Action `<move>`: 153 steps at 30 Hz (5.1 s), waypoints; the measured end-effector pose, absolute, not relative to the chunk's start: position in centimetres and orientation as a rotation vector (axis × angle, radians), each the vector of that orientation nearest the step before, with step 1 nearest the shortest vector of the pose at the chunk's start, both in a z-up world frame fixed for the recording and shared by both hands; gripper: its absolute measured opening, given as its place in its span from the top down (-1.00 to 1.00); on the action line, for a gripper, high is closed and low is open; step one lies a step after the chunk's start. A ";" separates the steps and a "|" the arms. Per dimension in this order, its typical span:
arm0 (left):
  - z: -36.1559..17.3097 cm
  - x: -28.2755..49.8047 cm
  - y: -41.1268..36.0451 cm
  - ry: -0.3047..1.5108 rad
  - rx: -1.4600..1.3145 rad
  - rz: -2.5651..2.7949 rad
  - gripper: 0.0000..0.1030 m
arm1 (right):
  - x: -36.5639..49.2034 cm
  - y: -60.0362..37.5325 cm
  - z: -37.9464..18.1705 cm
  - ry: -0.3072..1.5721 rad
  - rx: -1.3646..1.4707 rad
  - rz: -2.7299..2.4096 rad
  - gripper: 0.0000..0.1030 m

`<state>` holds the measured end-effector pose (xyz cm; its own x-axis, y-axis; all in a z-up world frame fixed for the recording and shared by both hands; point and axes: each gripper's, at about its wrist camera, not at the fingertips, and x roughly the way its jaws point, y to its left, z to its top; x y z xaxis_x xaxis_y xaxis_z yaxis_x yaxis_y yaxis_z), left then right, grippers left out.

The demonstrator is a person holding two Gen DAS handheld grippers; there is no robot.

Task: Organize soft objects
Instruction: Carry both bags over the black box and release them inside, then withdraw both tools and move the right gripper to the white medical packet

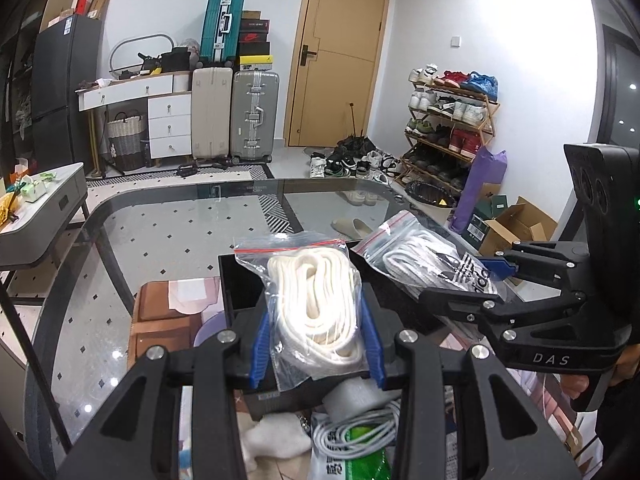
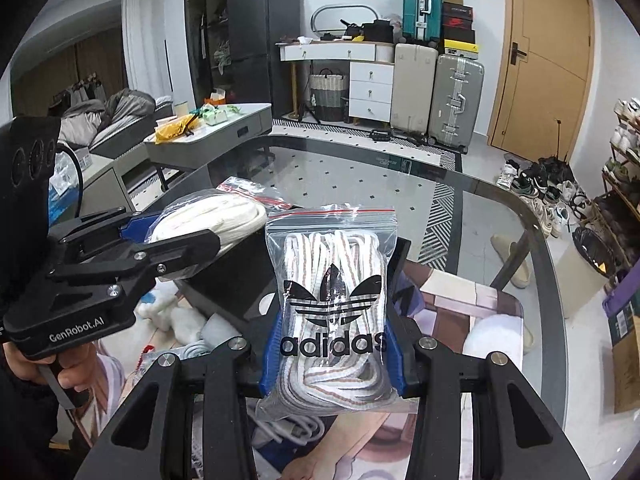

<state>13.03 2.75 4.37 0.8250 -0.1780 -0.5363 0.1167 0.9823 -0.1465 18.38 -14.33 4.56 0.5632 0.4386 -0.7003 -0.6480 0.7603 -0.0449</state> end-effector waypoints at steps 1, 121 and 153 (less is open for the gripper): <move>4.3 13.3 2.8 0.583 -0.109 -0.156 0.27 | 18.7 -14.1 4.5 0.731 -0.321 0.655 0.17; -1.1 2.4 4.0 0.700 -0.096 -0.155 -1.00 | 9.2 -14.9 -4.5 0.919 -0.478 0.824 -0.99; -1.5 2.4 4.2 0.716 -0.120 -0.163 -1.00 | 8.2 -11.7 -4.6 0.895 -0.511 0.934 -0.19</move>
<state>2.40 4.23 -1.52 0.7428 -0.1891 -0.6423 0.1068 0.9805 -0.1651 8.19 -11.66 -4.56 0.2898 0.4668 -0.8355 -0.8549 0.5187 -0.0067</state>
